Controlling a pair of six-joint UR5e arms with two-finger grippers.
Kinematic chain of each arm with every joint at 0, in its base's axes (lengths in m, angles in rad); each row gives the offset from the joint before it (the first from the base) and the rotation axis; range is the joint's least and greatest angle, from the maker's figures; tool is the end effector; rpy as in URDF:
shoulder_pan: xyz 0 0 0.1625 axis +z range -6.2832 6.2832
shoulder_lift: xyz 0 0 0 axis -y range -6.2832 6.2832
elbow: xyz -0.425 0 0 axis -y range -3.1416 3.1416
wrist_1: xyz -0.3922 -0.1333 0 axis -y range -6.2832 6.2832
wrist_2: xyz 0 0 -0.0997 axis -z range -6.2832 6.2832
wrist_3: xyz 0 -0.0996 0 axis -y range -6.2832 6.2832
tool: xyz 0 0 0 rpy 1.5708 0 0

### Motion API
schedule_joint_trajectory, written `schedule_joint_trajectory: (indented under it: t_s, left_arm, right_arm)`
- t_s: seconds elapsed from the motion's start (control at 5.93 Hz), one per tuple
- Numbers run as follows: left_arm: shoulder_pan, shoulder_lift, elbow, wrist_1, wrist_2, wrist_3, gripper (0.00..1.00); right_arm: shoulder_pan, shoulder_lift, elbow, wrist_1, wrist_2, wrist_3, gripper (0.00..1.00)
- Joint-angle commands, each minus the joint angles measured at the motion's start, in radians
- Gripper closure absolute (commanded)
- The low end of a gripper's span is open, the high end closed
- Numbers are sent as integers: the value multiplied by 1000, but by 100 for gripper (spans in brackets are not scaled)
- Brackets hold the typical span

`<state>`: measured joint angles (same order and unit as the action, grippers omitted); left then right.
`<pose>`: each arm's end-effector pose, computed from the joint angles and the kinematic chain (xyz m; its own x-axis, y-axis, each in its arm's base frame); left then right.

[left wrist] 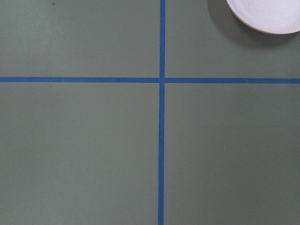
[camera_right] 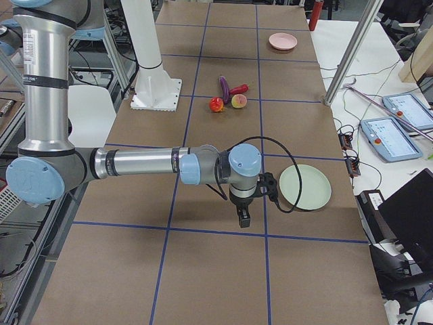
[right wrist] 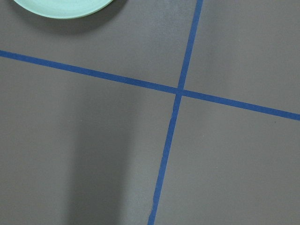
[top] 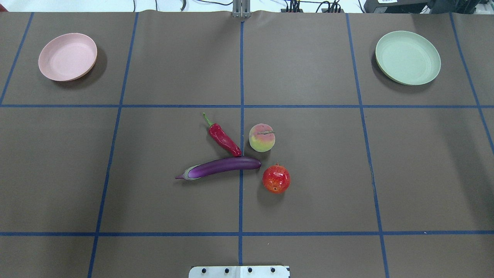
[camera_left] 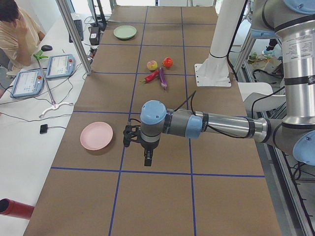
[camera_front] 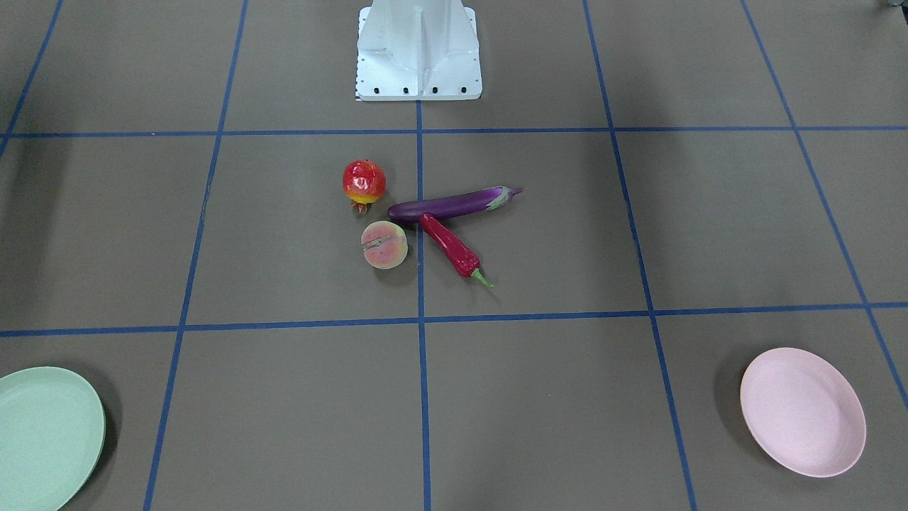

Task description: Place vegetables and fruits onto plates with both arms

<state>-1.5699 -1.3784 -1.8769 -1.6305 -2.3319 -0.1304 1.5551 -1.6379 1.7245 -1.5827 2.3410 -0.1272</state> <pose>-0.0642 -0.4191 0.5890 0.7179 -0.0094 -0.6960 0.0933 0.9922 0.0827 0.0566 -0.4679 0.6165 0.7091 -0.1892 0.6793 0.1065 0.9810 0.1621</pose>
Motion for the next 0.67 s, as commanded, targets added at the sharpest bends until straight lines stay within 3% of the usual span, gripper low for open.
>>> schedule_joint_trajectory:
  t_s: [0.0,0.51]
  left_arm:
    - [1,13,-7,-18,-18,17,0]
    - [-1,35,18,-26,-38,14,0]
  right_arm:
    - [2,4,-29,-3,9,0,0]
    - [2,3,-57,7,9,-2,0]
